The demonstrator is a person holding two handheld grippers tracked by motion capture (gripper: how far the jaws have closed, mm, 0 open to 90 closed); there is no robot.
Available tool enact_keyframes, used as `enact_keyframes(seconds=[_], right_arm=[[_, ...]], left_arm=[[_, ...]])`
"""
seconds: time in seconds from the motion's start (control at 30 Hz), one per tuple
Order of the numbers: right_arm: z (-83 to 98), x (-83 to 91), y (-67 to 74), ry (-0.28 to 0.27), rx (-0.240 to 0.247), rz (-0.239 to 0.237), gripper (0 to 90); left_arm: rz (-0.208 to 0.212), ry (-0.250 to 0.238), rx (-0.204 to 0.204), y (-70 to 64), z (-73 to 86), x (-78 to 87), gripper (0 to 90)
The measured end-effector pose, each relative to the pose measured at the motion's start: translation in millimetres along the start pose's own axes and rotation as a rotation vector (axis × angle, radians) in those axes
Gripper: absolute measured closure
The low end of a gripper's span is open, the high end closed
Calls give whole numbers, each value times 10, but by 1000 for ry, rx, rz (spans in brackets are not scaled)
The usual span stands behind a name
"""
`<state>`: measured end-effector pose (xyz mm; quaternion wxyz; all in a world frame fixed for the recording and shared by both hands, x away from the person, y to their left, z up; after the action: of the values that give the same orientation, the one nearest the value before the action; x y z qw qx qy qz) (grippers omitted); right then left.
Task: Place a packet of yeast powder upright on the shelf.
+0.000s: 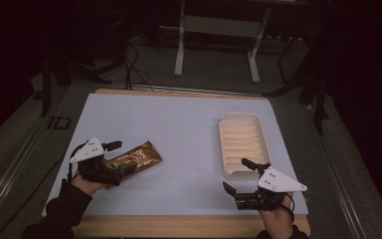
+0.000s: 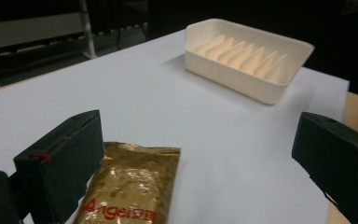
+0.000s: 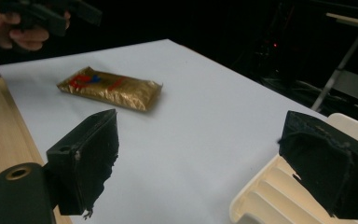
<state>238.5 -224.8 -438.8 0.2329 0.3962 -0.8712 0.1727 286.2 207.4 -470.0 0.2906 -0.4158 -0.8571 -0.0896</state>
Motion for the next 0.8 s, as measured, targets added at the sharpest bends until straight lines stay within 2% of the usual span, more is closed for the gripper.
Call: enact_keyframes(seconds=[0.1,0.17,0.2,0.33,0.4,0.5,0.73,0.8], right_arm=[[3,-21,11,16,-22,-10,102],[0,-28,16,9,-35,3,102],[-1,-19,15,-7,-53,-25,101],[-15,6,27,-25,-63,-26,102],[-15,6,27,-25,-63,-26,102],[-22,14,52,-27,-50,-20,117],[-17,-3,80,-20,-37,-39,130],[-14,-4,84,-20,-31,-41,131]], left_arm=[[-17,31,-17,54,-23,-92,50],[-20,40,-16,70,-27,-111,56],[-27,51,-20,106,-33,-156,66],[-31,66,-9,175,-42,-231,85],[-38,72,-9,199,-43,-254,102],[-56,114,-19,290,-53,-374,142],[-35,202,-31,415,-51,-587,203],[-45,230,-39,441,-42,-641,229]])
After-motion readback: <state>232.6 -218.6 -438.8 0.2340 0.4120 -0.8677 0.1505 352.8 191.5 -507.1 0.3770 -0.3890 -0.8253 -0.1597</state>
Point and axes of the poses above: each handheld gripper's, and its own axes: x roughly backward along the jaws, z roughly out of its underside, y roughly to its left, the point moved 2 cm from there along -x, roughly forward along the jaws, and after that the axes turned 14 degrees about y, right-handed, at the moved point
